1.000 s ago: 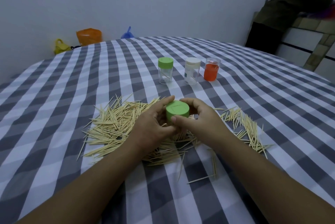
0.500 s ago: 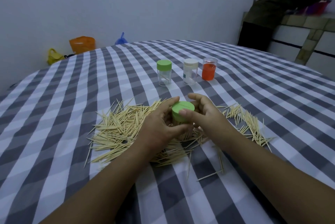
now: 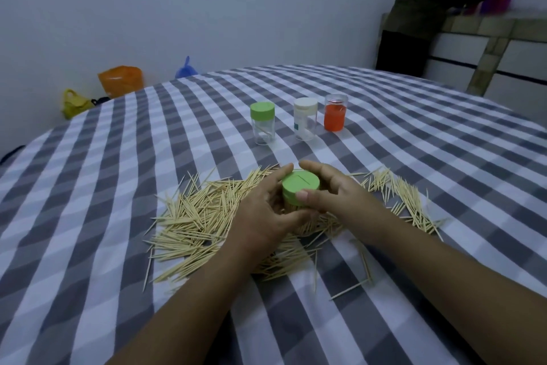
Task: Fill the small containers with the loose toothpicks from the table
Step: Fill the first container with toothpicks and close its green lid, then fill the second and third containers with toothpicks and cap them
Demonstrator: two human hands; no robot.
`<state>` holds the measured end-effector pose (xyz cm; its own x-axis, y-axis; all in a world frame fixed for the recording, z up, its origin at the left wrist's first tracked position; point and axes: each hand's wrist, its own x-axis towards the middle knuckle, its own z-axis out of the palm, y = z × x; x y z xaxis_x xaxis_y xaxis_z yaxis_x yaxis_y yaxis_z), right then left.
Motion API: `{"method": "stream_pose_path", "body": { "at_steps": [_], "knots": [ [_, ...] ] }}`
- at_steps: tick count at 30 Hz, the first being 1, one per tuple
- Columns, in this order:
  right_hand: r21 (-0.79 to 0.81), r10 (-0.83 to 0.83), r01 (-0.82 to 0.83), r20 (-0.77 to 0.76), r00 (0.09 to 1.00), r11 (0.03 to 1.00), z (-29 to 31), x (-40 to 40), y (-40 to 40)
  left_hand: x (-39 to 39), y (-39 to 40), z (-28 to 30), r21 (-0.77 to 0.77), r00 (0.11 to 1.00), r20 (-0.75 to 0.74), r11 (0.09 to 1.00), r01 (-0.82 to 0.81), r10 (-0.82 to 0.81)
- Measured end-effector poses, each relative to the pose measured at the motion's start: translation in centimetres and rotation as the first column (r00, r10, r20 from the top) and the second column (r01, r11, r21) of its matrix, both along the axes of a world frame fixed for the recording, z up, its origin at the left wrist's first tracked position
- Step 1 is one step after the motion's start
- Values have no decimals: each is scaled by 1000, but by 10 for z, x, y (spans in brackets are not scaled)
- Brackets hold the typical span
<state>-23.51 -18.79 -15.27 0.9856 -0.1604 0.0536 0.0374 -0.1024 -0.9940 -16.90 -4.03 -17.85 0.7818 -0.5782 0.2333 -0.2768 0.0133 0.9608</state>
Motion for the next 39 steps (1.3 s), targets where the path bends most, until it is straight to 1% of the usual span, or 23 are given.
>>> {"method": "stream_pose_path", "body": {
  "at_steps": [2, 6, 8, 11, 17, 21, 23, 24, 26, 28, 29, 34, 36, 39],
  "knots": [
    [-30, 18, -17, 2, 1000, 999, 1, 0, -1, 0, 0, -1, -9, 1000, -3, 1000, -6, 6],
    [-38, -46, 48, 64, 997, 998, 2, 2, 3, 0, 0, 0, 2, 999, 18, 999, -35, 35],
    [-33, -50, 53, 76, 996, 998, 2, 1, 5, 1, 0, 0, 0, 999, 18, 999, -33, 33],
    [2, -12, 12, 59, 998, 1000, 3, -1, 5, 0, 1, 2, -11, 1000, 4, 1000, -12, 12],
    [83, 49, -48, -7, 999, 995, 5, 0, 3, 4, 4, 3, 28, 999, -30, 999, -38, 39],
    [36, 113, -112, -44, 993, 993, 28, 22, 0, 26, 8, 28, 79, 997, -5, 994, -77, 77],
    [-9, 108, -108, -22, 994, 994, 37, 44, -1, 44, 10, 41, 80, 992, 12, 989, -125, 124],
    [-37, 79, -79, -4, 997, 996, 39, 56, 0, 54, 10, 47, 79, 987, 27, 984, -159, 158],
    [-107, -45, 48, 26, 999, 993, 39, 80, 2, 76, 10, 54, 57, 966, 60, 966, -253, 250],
    [-125, -159, 164, 48, 986, 979, 39, 100, 6, 98, 10, 58, 46, 940, 81, 941, -336, 332],
    [-121, -189, 195, 60, 980, 973, 37, 109, 8, 108, 10, 59, 43, 929, 89, 930, -364, 360],
    [-144, -274, 287, 101, 956, 947, 27, 149, 10, 148, 2, 58, 90, 889, 151, 889, -449, 433],
    [-156, -299, 312, 101, 949, 937, 23, 162, 9, 161, -2, 52, 86, 885, 124, 884, -459, 448],
    [-132, -324, 336, 107, 940, 933, 19, 179, 9, 176, -8, 41, 83, 891, 105, 889, -450, 441]
  ]
}}
